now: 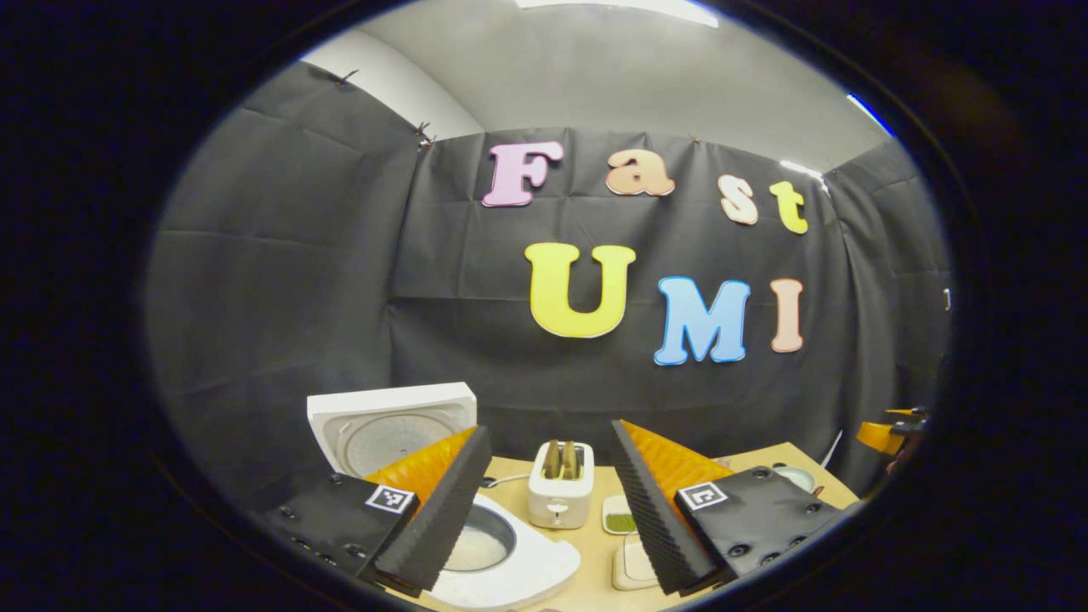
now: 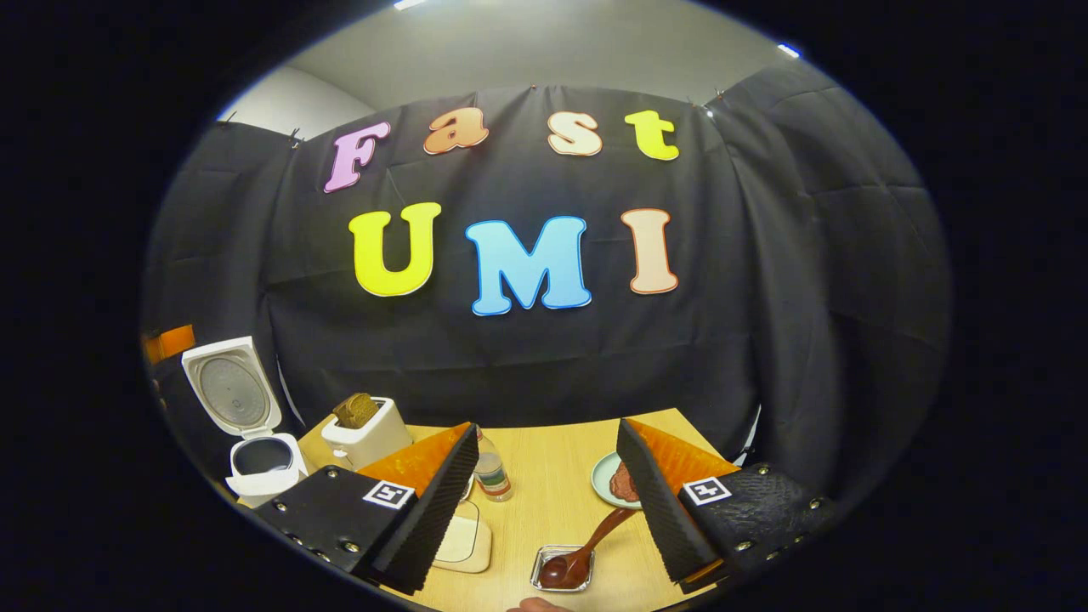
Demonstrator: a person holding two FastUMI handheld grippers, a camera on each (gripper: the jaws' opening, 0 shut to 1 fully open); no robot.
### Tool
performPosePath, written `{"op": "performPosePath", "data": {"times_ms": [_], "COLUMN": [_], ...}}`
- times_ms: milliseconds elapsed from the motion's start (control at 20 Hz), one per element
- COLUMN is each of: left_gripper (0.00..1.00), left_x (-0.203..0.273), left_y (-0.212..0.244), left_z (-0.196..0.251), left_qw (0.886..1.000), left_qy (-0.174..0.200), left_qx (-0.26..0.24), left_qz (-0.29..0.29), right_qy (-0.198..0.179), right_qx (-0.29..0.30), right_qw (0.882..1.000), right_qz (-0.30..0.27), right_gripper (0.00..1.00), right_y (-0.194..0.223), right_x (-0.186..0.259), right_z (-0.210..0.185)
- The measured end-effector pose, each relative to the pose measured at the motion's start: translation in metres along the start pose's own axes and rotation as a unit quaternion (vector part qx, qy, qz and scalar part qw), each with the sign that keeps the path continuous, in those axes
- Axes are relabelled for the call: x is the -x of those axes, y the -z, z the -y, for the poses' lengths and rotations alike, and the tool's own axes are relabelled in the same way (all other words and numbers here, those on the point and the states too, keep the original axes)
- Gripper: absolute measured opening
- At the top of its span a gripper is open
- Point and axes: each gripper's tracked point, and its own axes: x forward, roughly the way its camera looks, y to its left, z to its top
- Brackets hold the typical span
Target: Close the left gripper, press the button to open the rice cooker; take a wooden spoon from the chopstick holder with the right hand, scoop a spoonful of rice and pour it into the rice cooker, then put the wooden spoon back into the chopstick holder.
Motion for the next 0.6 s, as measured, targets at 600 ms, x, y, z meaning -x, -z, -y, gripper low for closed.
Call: {"op": "performPosePath", "data": {"times_ms": [600], "left_gripper": [0.96], "left_x": [-0.103], "left_y": [-0.018], "left_z": [-0.139], "left_qw": [0.987], "left_qy": [-0.149], "left_qx": [0.062], "left_qz": [-0.003], "right_qy": [0.028], "right_qx": [0.005], "right_qw": [0.999], "right_qz": [-0.03], "right_gripper": [0.99], "right_y": [0.023], "right_x": [0.002], "right_z": [-0.011]}}
